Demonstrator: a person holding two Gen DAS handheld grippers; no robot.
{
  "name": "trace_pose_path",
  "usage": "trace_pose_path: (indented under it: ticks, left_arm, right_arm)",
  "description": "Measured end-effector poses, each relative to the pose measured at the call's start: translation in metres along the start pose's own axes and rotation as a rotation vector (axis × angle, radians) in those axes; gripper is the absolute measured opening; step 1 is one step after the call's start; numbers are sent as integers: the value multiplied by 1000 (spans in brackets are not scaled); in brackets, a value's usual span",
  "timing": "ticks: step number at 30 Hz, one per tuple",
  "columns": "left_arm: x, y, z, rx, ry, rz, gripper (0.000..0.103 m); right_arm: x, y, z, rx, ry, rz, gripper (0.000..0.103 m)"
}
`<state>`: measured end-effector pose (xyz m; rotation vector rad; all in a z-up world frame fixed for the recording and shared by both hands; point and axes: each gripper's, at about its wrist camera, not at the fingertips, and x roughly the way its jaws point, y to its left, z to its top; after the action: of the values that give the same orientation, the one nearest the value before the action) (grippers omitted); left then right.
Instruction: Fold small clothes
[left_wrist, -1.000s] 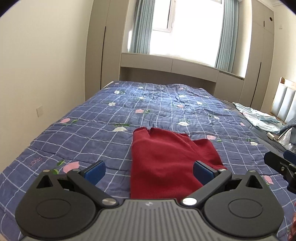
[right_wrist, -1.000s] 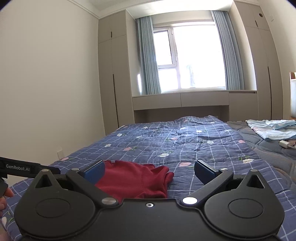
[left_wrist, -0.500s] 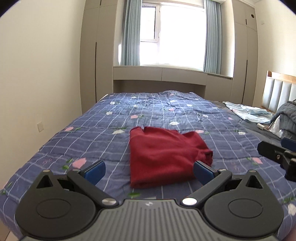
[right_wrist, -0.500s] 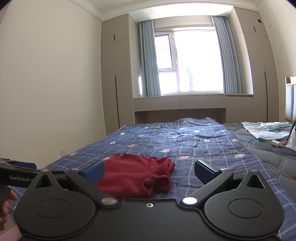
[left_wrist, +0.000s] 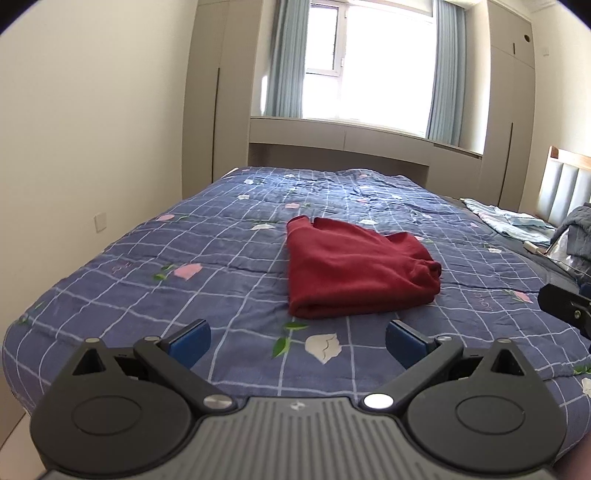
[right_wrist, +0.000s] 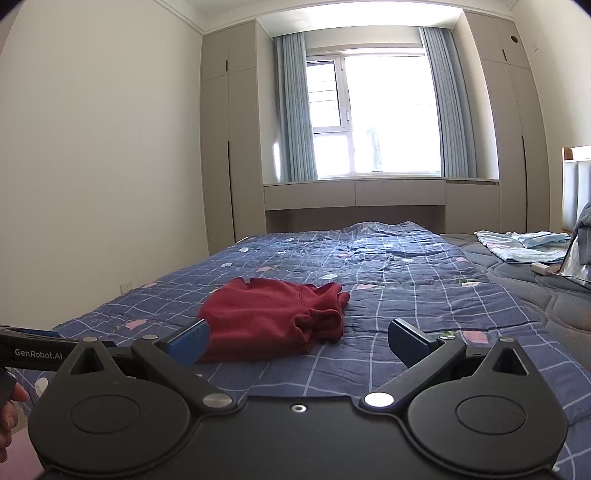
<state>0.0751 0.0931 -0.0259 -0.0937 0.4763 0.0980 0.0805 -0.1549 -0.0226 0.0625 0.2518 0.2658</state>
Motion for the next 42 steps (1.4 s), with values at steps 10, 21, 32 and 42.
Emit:
trace_pose_path:
  ticks: [10,21,32,42]
  left_arm:
    - [6,1,-12,-1,-11,10,103]
    - [14,3,-14,-11,13,19,103]
    - [15,2,-15,-10,17,21,103]
    - [16,2,-15,-10,17,23,103]
  right_arm:
    - [9,-7,-15,13,13,-26,102]
    - [16,-8,-21,16,39,-22,102]
    - [17,-10,-23,21,45,-22,102]
    - [17,-10,-24,21,46,-21,102]
